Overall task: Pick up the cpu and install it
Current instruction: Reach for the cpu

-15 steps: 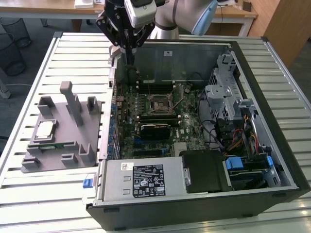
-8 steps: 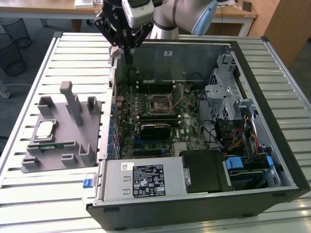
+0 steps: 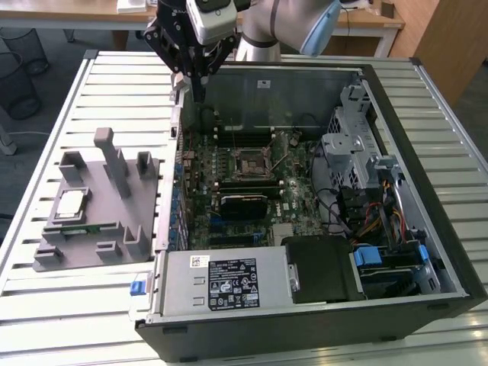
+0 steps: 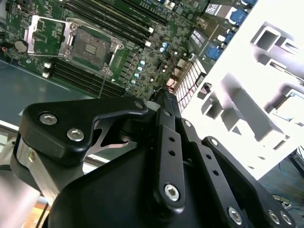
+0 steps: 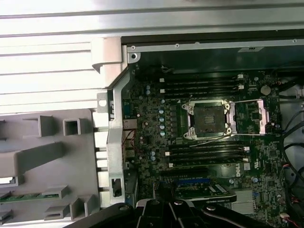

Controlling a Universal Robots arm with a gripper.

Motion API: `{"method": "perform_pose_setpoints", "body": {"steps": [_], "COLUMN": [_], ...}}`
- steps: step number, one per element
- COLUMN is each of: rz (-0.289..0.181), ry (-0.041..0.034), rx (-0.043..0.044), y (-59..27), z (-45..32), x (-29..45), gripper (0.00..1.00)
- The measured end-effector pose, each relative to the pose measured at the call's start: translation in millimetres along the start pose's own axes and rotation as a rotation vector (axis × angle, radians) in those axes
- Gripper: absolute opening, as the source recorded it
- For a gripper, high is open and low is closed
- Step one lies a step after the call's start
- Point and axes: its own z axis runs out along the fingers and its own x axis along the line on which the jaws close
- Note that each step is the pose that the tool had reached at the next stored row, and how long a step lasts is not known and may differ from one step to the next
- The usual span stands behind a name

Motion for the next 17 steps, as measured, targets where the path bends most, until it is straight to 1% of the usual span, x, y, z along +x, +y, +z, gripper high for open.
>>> {"method": "perform_pose_setpoints", "body": {"steps": [9, 17], "rz": [0.0, 0.0], "ry": [0.0, 0.0], "rx": [0.0, 0.0], "y": [-0.5, -1.1], "z": [0.3, 0.5], "x": [6.6, 14.6], "gripper": [0.11, 0.11]}}
